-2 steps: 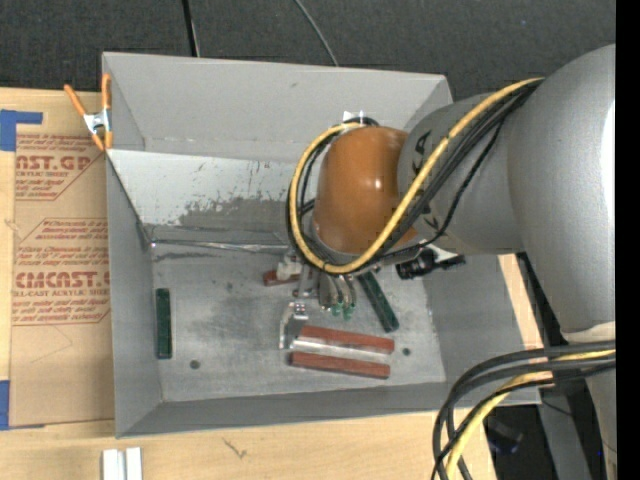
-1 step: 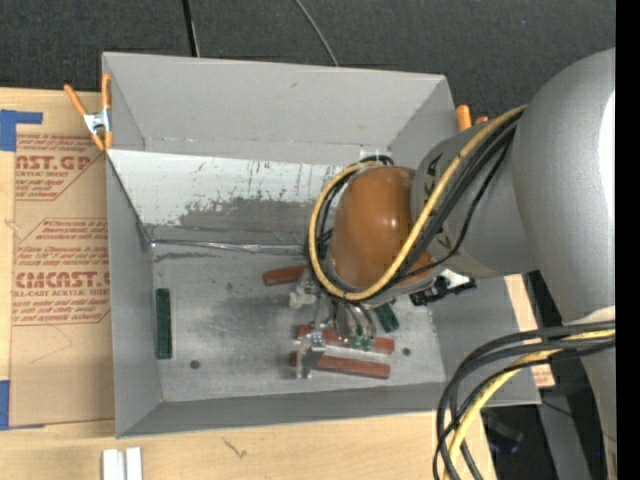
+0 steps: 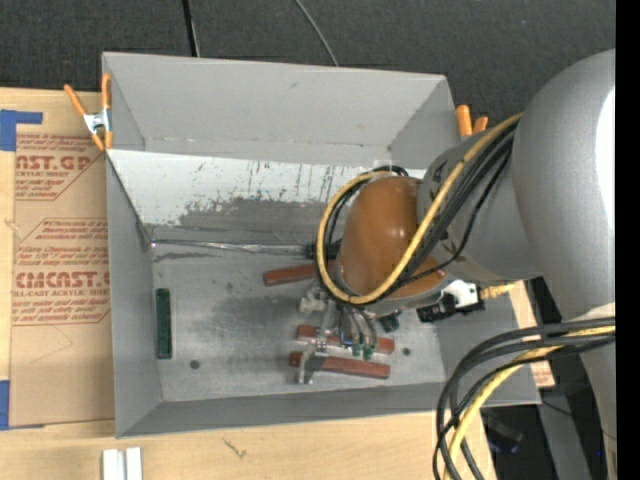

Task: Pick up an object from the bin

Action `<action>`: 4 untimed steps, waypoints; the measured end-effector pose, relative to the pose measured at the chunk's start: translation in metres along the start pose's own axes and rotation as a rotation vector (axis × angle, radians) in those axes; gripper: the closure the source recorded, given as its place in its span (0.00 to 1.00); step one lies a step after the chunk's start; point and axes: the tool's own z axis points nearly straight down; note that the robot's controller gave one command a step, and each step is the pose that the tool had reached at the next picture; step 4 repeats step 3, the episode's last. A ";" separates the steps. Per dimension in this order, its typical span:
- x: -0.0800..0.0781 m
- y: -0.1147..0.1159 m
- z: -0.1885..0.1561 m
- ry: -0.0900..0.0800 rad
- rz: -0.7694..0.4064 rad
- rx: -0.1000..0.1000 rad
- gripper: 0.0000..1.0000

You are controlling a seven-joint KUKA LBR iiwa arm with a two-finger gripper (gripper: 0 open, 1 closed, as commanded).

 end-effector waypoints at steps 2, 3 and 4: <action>0.002 -0.047 0.003 -0.026 -0.320 -0.005 1.00; -0.008 -0.035 -0.187 -0.005 -0.345 0.002 1.00; -0.008 -0.035 -0.187 -0.005 -0.345 0.002 1.00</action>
Offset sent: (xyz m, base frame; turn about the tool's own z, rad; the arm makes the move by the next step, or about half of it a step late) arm 0.0000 0.0000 0.0000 0.0000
